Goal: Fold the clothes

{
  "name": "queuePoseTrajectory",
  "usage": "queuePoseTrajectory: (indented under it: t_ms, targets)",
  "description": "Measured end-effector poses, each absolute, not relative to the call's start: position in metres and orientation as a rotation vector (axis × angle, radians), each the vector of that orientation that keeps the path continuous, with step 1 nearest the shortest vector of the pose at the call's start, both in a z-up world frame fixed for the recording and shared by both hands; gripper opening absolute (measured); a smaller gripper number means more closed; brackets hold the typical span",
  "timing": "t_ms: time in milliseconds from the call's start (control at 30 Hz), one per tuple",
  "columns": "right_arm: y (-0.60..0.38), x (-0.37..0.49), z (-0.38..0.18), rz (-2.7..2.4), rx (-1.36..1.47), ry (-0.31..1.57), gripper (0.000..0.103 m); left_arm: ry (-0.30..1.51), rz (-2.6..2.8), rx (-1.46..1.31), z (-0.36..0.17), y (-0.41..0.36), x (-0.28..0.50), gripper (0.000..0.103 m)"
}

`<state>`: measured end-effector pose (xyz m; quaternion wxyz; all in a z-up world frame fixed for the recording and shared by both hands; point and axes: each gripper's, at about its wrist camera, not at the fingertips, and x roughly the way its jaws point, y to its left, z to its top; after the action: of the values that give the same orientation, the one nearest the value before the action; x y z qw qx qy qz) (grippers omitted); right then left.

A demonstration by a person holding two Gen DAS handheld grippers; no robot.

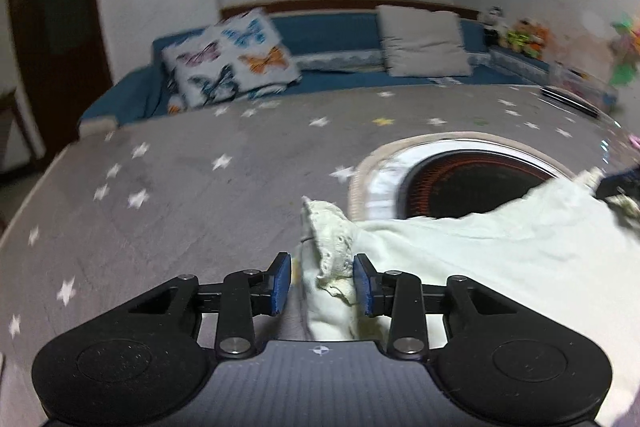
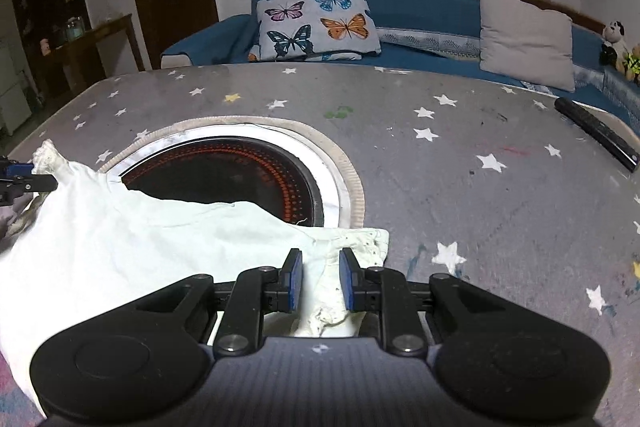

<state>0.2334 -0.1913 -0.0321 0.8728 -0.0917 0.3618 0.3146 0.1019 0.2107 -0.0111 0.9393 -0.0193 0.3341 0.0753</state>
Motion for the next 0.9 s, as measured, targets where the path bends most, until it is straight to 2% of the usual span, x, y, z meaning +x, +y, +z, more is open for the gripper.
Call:
queuePoseTrajectory:
  t_ms: [300, 600, 900]
  targets:
    - [-0.197, 0.236, -0.035, 0.659, -0.167, 0.771, 0.019, 0.692, 0.178, -0.145, -0.016, 0.224, 0.097, 0.043]
    - [-0.226, 0.206, -0.006, 0.669, -0.147, 0.741, 0.020, 0.656, 0.170, -0.089, 0.008, 0.208, 0.063, 0.044]
    - [-0.238, 0.160, -0.003, 0.715, -0.203, 0.741, 0.019, 0.676, 0.124, -0.016, 0.003, 0.171, 0.017, 0.044]
